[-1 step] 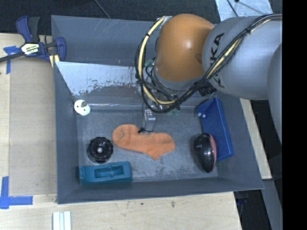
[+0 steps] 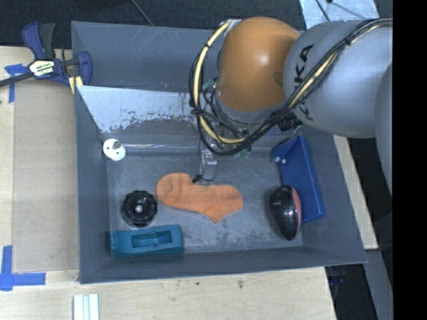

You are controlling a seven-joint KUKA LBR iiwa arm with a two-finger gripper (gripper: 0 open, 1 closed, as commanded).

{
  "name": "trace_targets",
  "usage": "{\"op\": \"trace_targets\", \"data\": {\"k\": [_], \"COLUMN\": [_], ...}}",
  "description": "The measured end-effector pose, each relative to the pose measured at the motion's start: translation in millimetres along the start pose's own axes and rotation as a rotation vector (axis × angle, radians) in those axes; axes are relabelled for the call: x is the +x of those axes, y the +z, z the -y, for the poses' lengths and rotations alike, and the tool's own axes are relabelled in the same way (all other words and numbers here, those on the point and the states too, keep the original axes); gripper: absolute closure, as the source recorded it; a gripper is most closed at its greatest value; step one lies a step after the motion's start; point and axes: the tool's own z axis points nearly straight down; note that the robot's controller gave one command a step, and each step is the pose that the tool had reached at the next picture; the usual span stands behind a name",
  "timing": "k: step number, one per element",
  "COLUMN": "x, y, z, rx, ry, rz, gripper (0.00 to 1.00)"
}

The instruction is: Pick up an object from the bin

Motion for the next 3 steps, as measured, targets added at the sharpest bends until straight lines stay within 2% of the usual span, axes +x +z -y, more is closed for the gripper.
{"op": "trace_targets", "data": {"k": [1, 2, 3], "x": [28.6, 43.9, 38.0], "y": [85, 79, 75], "z": [31, 43, 32], "rx": [0.000, 0.001, 0.000], "ry": [0.037, 0.109, 0.148], "rz": [0.003, -0.005, 0.001], "gripper": [0.00, 0.00, 0.00]}}
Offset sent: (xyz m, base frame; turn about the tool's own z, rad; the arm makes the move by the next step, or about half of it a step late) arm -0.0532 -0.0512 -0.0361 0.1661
